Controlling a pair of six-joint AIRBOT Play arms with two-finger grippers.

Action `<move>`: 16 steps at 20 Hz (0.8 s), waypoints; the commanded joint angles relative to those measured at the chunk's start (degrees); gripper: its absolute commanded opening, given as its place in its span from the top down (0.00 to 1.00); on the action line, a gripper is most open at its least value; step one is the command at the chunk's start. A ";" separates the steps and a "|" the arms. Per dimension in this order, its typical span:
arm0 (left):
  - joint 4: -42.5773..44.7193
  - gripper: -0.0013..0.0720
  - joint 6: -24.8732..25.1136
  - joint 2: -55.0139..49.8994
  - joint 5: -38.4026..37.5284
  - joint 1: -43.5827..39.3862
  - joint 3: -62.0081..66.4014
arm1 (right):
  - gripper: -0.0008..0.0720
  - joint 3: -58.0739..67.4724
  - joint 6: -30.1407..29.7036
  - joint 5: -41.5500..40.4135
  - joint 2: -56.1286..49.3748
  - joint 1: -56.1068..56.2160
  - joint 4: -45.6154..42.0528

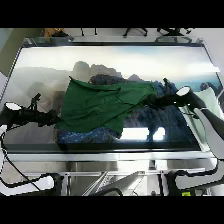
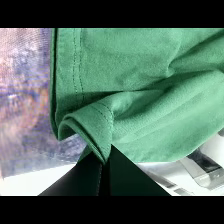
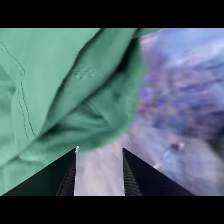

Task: Fold the shirts.

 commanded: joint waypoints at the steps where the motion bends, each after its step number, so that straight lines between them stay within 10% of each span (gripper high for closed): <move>1: 0.07 0.96 0.07 -0.09 0.09 -0.04 0.07 | 0.55 -1.60 2.16 -7.80 -2.19 4.59 2.62; 6: 0.09 0.96 0.09 -0.11 0.22 -0.04 0.07 | 0.68 -1.57 2.08 -10.34 -3.26 5.84 3.63; 8: -0.17 0.96 0.09 0.02 0.09 -0.04 0.11 | 0.96 -1.55 0.70 -8.63 -2.73 5.84 3.65; 16: -36.46 0.96 4.74 27.80 -8.35 10.86 20.31 | 0.96 18.29 -9.20 3.06 28.33 -5.60 8.94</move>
